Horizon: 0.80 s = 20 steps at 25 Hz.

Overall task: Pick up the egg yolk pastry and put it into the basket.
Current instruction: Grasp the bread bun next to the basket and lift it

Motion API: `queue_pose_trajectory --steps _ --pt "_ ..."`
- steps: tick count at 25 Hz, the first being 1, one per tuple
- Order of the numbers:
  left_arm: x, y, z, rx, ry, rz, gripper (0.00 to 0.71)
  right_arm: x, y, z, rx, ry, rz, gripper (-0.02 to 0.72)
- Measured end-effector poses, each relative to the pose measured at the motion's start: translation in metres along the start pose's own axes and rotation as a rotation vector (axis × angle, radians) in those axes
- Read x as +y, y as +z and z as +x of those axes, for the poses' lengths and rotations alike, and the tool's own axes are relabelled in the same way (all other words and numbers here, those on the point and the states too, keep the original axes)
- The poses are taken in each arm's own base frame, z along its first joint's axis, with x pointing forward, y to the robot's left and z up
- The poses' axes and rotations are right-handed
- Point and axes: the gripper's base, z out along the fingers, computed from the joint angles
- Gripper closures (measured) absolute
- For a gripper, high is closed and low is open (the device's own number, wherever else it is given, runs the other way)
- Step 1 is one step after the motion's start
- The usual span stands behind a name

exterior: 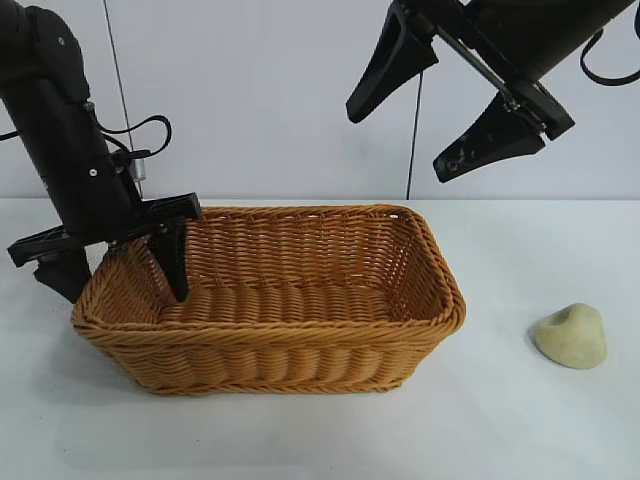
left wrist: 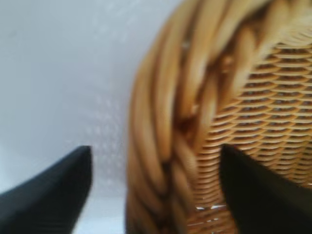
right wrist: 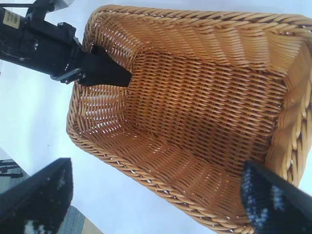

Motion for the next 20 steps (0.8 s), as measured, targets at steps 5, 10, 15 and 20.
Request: queue_pose_trajectory --steps 5,10,15,20 --pt "-0.011 -0.055 -0.020 -0.172 0.066 -0.057 0.016 0.000 0.000 0.000 0.000 0.001 0.000 0.062" --pt "-0.009 -0.075 -0.027 -0.240 0.068 -0.065 0.016 0.000 0.000 0.000 0.000 0.001 0.000 0.062" --pt "0.034 -0.087 -0.035 -0.264 -0.001 -0.106 0.016 0.000 0.000 0.000 0.000 0.001 0.000 0.062" --pt "0.085 -0.103 -0.038 -0.291 -0.099 -0.131 0.016 0.000 0.000 0.000 0.000 0.001 0.000 0.062"
